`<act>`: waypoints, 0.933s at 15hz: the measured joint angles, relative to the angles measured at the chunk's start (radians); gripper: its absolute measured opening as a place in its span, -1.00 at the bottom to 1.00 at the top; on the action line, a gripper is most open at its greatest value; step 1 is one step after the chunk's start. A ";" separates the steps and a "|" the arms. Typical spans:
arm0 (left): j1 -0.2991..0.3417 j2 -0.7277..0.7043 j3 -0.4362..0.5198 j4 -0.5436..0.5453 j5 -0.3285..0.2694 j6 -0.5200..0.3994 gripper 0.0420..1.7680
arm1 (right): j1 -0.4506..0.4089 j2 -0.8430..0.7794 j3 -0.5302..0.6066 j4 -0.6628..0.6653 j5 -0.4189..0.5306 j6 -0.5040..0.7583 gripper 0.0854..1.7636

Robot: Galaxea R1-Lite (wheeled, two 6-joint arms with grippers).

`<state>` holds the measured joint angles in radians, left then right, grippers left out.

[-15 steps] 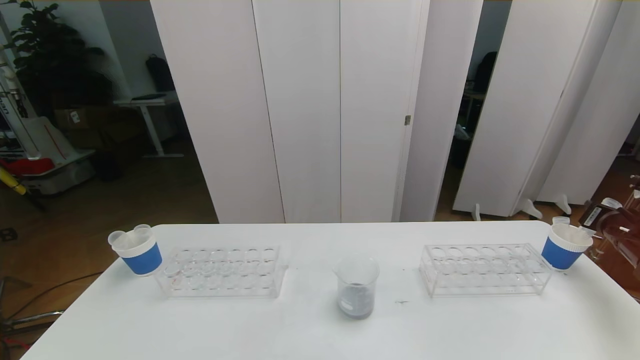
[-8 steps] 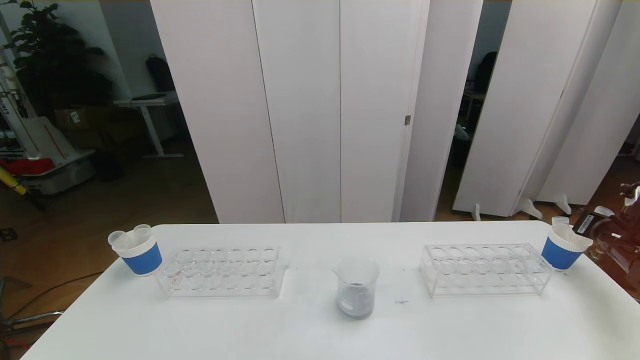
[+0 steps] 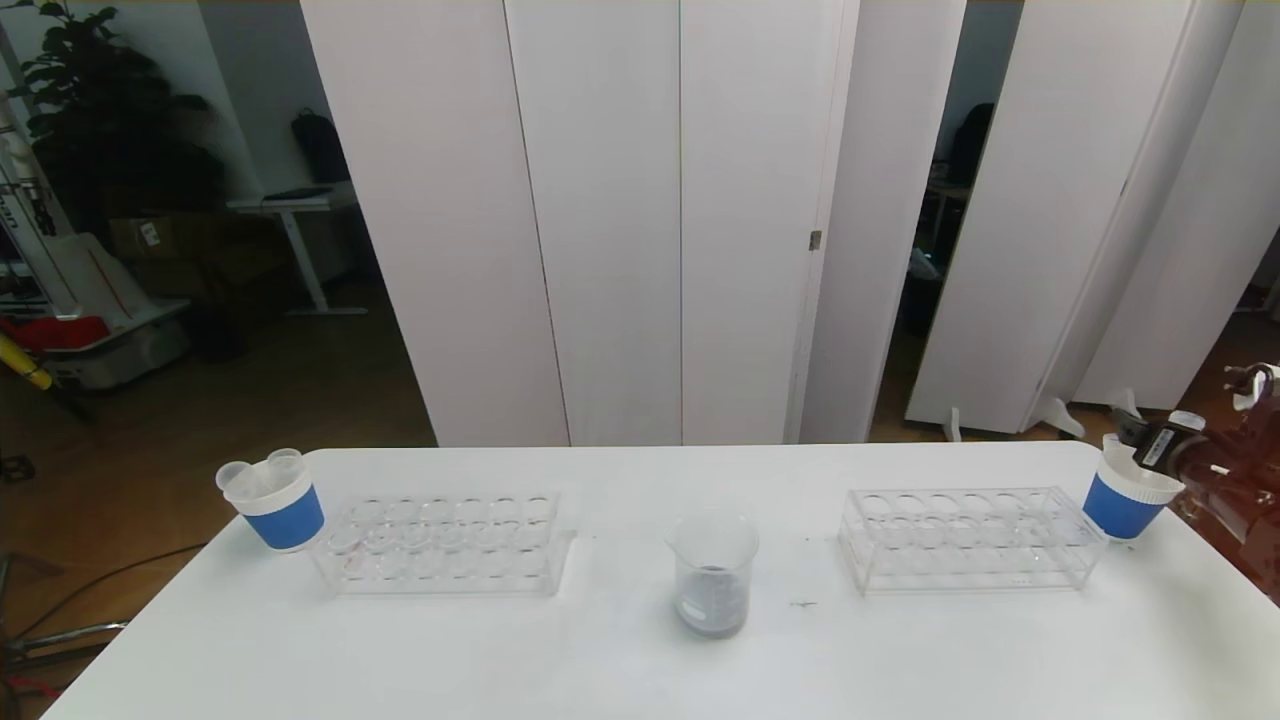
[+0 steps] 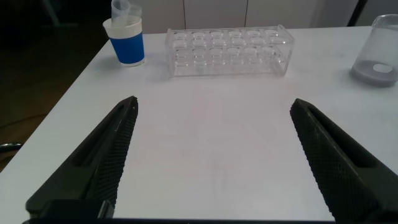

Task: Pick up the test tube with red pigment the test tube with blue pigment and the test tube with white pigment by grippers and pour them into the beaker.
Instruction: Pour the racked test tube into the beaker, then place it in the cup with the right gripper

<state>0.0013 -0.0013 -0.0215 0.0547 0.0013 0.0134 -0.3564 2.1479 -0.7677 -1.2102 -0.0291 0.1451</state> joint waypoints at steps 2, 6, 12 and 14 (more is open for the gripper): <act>0.000 0.000 0.000 0.000 0.000 0.000 0.98 | 0.012 0.002 -0.004 0.000 0.000 -0.002 0.98; 0.000 0.000 0.000 0.000 0.000 0.000 0.98 | 0.034 0.002 -0.015 0.000 -0.004 -0.005 0.98; 0.000 0.000 0.000 0.000 0.000 0.000 0.98 | 0.037 -0.006 -0.027 -0.079 0.003 -0.019 0.98; 0.000 0.000 0.000 0.000 0.000 0.000 0.98 | 0.036 -0.009 -0.029 -0.097 0.008 -0.034 0.98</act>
<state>0.0013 -0.0013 -0.0215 0.0551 0.0013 0.0138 -0.3204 2.1389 -0.7966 -1.3070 -0.0211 0.1111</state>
